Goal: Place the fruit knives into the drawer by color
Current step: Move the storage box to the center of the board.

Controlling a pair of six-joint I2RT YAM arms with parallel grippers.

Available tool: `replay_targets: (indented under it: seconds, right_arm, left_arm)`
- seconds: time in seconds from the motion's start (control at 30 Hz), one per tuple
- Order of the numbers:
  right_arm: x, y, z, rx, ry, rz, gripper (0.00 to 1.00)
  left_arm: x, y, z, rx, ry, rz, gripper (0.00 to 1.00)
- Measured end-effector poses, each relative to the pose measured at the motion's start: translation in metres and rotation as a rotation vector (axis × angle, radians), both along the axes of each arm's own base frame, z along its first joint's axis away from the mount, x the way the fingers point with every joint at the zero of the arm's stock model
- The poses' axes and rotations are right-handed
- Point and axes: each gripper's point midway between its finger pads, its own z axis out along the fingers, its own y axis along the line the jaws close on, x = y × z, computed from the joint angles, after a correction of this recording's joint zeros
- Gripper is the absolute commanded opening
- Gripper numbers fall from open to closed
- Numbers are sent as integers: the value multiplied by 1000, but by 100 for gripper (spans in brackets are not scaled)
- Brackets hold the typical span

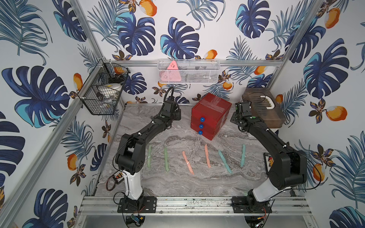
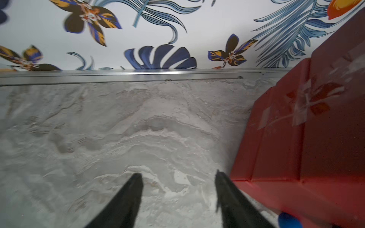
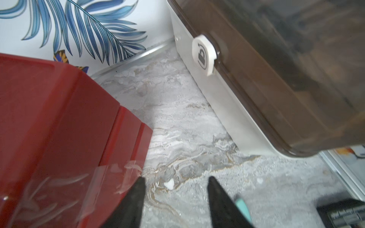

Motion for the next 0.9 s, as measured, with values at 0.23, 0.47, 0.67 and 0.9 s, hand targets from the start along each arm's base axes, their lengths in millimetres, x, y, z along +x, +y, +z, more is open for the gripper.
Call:
replay_targets:
  seconds: [0.23, 0.47, 0.67, 0.9]
  right_arm:
    - [1, -6, -14, 235, 88, -76, 0]
    - [7, -1, -37, 477, 130, -94, 0]
    - [26, 29, -53, 666, 140, -20, 0]
    - [49, 50, -52, 788, 102, 39, 0]
  left_arm:
    - [33, -36, -41, -135, 131, -114, 0]
    - [52, -33, -73, -302, 194, -119, 0]
    - [56, -72, -77, -523, 209, -250, 0]
    - [40, -92, -68, -653, 207, -342, 0]
